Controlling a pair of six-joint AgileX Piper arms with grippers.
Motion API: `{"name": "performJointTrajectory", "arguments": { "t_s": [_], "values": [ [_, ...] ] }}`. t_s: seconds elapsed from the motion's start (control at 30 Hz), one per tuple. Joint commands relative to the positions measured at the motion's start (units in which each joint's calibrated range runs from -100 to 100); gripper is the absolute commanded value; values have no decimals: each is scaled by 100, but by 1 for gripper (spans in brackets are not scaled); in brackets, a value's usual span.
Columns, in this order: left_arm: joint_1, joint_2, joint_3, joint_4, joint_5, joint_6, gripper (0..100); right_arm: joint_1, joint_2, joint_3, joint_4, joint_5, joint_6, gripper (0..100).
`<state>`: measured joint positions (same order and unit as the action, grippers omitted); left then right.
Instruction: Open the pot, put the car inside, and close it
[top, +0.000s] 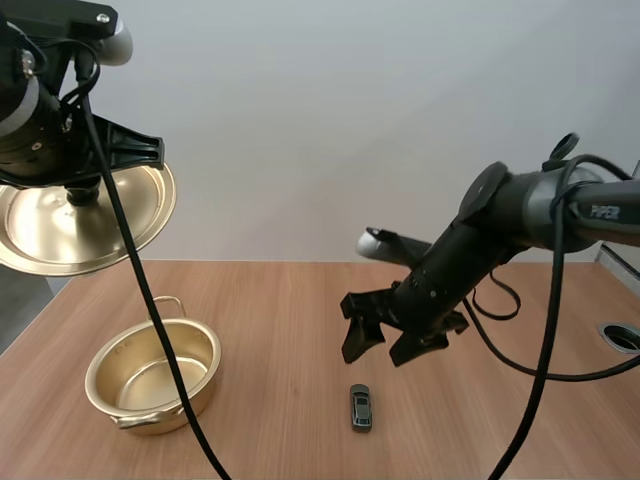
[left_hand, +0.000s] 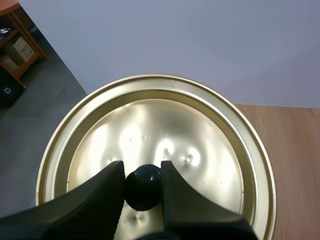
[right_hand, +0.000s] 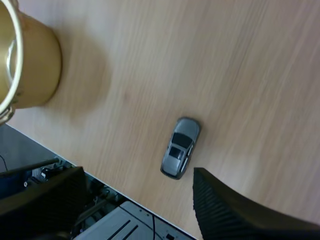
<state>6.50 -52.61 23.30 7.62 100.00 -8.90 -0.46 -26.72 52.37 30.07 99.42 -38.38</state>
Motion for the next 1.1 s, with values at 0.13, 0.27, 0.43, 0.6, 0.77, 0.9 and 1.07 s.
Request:
{"name": "performJointTrajectory", "arguments": {
  "t_s": [0.13, 0.27, 0.43, 0.6, 0.77, 0.9, 1.07],
  "values": [
    [3, -4, -4, -132, 0, 1, 0, 3, 71, 589, 14, -394, -230, 100],
    [3, -4, -4, -166, 0, 1, 0, 3, 71, 778, 14, -462, -371, 100],
    [3, -4, -4, -166, 0, 24, 0, 3, 71, 972, 222, -764, -669, 100],
    [3, -4, -4, -166, 0, 64, 0, 3, 82, 1016, 260, -1261, -788, 100],
    [3, -4, -4, -178, 0, 63, 0, 3, 136, 1016, 260, -1508, -897, 100],
    [3, -4, -4, -176, 0, 75, 0, 3, 555, 1016, 226, -1508, -897, 100],
    [3, -4, -4, -176, 0, 75, 0, 3, 1153, 1016, 226, -1508, -1011, 100]
  ]
}}
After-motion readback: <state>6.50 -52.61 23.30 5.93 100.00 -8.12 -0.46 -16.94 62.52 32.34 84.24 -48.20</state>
